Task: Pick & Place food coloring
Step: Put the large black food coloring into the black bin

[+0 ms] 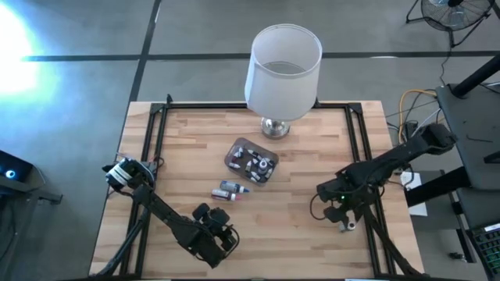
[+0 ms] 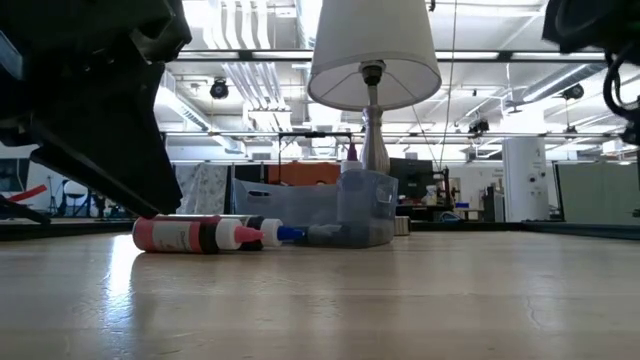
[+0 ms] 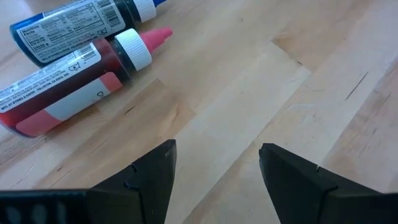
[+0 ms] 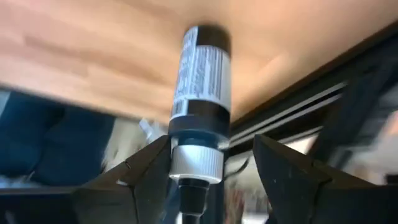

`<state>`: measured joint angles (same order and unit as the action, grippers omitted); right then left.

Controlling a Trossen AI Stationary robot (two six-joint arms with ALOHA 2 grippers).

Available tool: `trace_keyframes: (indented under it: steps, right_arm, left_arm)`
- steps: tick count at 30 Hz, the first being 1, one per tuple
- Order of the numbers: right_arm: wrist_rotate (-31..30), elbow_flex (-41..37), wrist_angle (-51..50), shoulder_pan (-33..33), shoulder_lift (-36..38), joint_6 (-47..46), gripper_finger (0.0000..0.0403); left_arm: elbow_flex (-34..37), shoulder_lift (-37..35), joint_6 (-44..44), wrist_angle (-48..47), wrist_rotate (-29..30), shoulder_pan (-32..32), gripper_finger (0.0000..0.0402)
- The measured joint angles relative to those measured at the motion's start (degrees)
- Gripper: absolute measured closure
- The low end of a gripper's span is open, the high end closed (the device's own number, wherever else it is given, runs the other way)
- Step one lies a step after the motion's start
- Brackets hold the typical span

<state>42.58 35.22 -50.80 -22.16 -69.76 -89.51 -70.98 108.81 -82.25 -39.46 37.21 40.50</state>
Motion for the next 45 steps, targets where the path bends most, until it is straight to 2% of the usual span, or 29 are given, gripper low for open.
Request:
trace_keyframes:
  steps: [8,11,15,19,21,25,28,31,36,45]
  right_arm:
    - [-21.04,4.30,-6.09,-4.50,3.80,2.95,0.0149]
    - [-28.87,6.25,-6.45,-6.80,4.37,8.51,0.0136]
    - [-32.73,10.79,-6.43,-12.21,4.90,21.68,0.0121]
    - [-36.63,16.21,-9.71,-21.29,4.77,32.32,0.0117]
    - [-39.69,17.97,-11.44,-26.03,4.36,32.77,0.0118]
    - [-44.97,18.52,-12.22,-34.61,3.78,27.90,0.0118]
    - [-47.26,17.10,-12.03,-39.15,2.70,26.29,0.0114]
    - [-47.51,16.09,-12.02,-40.98,1.70,22.14,0.0109]
    - [-48.28,14.46,-11.99,-41.11,1.38,16.57,0.0101]
    - [-49.19,10.93,-11.37,-41.11,1.38,14.94,0.0111]
  left_arm:
    - [-0.29,-0.36,-0.03,0.00,-0.87,-0.16,0.0191]
    - [-0.57,-0.43,-0.05,0.02,-2.35,-0.39,0.0191]
    - [-1.31,-0.43,-0.05,0.05,-3.59,-0.53,0.0191]
    - [-2.42,-0.43,-0.17,0.03,-3.65,-0.58,0.0191]
    - [-2.84,-0.43,-0.21,0.03,-3.65,-0.66,0.0191]
    - [-3.04,-0.43,-0.48,0.02,-3.63,-0.78,0.0191]
    - [-3.04,-0.43,-0.87,0.04,-3.63,-0.90,0.0191]
    - [-3.11,-0.43,-0.93,-0.01,-3.63,-1.10,0.0191]
    - [-3.66,-0.43,-0.93,0.00,-4.20,-1.19,0.0191]
    - [-5.02,-0.43,-0.42,0.00,-6.21,-1.22,0.0191]
